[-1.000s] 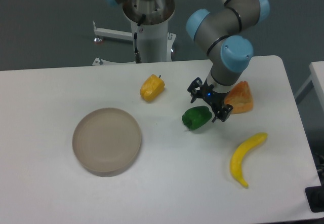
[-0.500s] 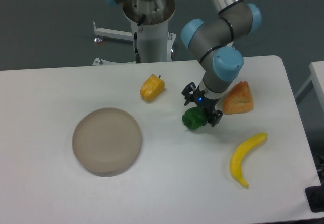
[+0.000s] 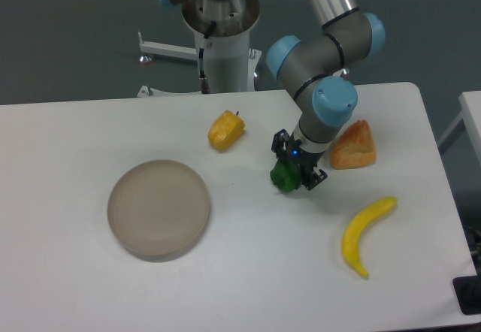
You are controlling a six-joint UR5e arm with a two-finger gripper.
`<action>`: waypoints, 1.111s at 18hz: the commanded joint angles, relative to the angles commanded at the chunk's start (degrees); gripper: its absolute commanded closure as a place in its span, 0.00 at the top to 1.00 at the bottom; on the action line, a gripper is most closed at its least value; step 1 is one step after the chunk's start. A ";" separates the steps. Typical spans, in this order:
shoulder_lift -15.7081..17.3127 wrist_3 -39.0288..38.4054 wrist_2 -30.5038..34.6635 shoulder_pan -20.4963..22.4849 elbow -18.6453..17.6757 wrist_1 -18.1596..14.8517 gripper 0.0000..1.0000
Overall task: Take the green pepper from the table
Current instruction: 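Close the gripper around the green pepper, then lift the green pepper up off the table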
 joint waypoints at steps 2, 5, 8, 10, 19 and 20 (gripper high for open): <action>0.62 -0.27 0.09 0.35 2.11 -1.05 0.09; 0.62 -1.93 0.18 0.44 6.85 -6.57 0.10; 0.18 -2.20 0.35 0.44 11.94 -12.64 0.12; -0.17 -2.11 1.40 0.27 15.90 -16.25 0.11; -1.58 3.95 7.74 -1.32 19.52 -16.88 0.11; -1.58 3.95 7.82 -1.40 19.52 -16.79 0.11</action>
